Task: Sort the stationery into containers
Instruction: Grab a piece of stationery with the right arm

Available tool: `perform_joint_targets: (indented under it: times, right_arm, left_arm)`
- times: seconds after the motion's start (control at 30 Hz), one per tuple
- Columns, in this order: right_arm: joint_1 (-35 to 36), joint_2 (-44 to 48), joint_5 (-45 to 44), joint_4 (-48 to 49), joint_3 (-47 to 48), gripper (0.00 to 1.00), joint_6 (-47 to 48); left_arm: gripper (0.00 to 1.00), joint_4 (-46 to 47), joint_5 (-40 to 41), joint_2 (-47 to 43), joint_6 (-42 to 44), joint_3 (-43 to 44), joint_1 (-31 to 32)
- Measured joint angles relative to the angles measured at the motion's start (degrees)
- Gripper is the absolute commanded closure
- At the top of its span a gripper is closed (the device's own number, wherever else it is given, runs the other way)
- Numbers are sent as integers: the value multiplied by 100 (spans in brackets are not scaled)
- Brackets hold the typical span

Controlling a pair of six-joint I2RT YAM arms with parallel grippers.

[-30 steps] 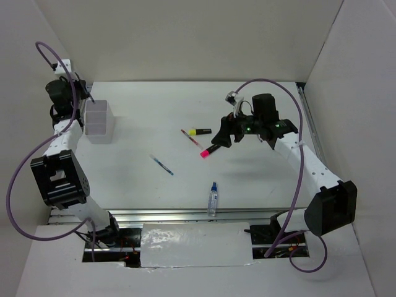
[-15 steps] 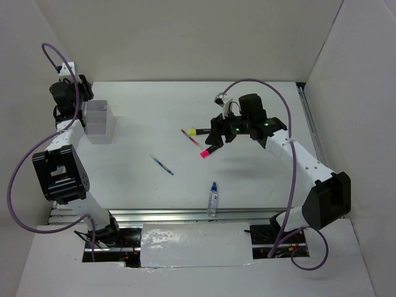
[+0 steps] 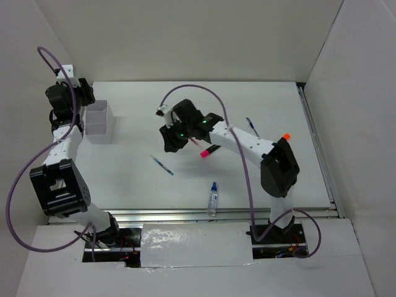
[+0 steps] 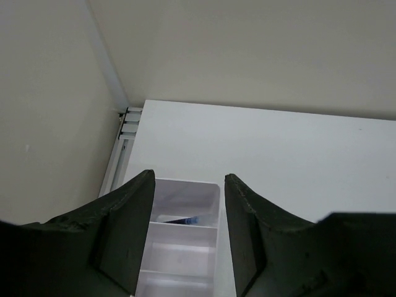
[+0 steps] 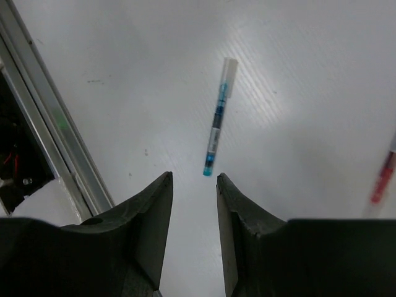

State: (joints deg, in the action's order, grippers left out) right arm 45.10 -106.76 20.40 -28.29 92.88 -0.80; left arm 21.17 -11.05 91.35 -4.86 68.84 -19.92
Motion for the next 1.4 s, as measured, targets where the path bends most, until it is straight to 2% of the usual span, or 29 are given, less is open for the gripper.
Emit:
perform_joint_targets:
  times: [0.13,0.27,0.57,1.0,1.07,1.1,1.2,1.27,1.4]
  right_arm:
    - [555,-942,-258,-396,809,59,7]
    - [922,-1696,-496,-855,1366,60,22]
    - [988,-2352,-1322,-1309,1600,60,22]
    - [1003,-2568,-1700,-1375,1600,62,179]
    - [1014,-2583,-1718,-1375,1600,68,216]
    - [1019,-2583,-1731,-1373,1600,77,232]
    - [1021,-2583,-1720,-1384,1600,95,286]
    - [1014,-2579,-1676,-1390,1600,99,280]
    - [957,-2282,-1379,-1360,1298,100,212]
  left_arm:
    - [34,-415,-201,-852,7,-164,-31]
    - [34,-859,-389,-1749,15,-341,-48]
    - [33,-1340,-866,-3198,-24,-1567,4]
    - [33,-1714,-1034,-3447,-118,-1799,129]
    - [33,-1742,-1047,-3447,-151,-1799,131]
    - [34,-1757,-1058,-3447,-162,-1799,133]
    - [34,-1832,-1132,-3451,-236,-1799,133]
    - [34,-1899,-1237,-3464,-321,-1801,129]
    - [34,-2026,-1867,-3617,-706,-2011,-31]
